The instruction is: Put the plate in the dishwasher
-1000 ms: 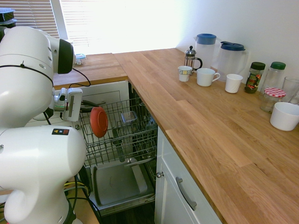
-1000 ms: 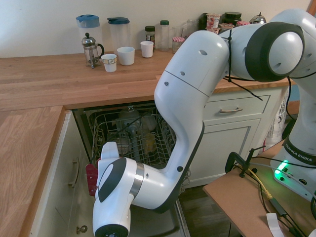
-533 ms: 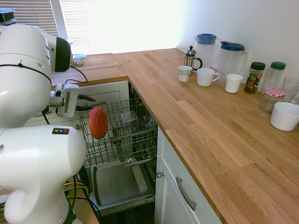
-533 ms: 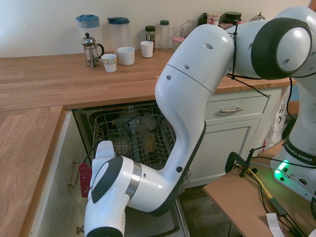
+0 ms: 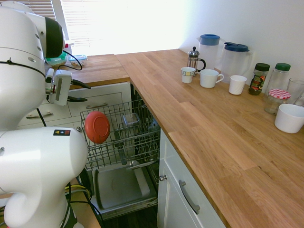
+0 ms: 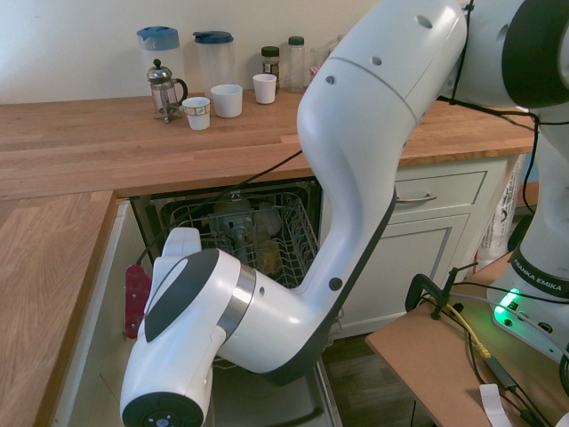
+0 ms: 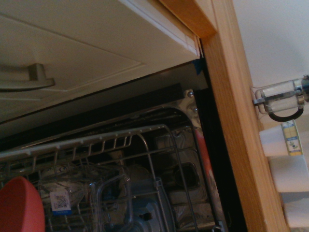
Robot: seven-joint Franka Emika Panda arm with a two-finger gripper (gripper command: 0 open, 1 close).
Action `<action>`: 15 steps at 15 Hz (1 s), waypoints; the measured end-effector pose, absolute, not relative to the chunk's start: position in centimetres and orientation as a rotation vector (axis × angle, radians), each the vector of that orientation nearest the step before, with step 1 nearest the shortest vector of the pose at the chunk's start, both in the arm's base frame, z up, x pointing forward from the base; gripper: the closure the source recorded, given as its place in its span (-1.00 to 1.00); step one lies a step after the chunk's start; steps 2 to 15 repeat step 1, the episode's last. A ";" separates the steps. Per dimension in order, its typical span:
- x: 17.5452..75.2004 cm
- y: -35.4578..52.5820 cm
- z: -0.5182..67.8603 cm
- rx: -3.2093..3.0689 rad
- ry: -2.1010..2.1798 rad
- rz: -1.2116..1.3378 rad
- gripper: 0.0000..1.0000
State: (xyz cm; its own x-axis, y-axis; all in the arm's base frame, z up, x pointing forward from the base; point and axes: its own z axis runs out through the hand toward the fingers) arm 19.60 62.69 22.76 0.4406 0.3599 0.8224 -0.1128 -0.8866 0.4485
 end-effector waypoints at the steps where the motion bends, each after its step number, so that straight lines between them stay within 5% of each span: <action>1: 19.6 62.4 23.4 2.266 0.185 1.440 -1.00; 15: 19.6 62.4 23.4 2.266 0.185 1.440 -1.00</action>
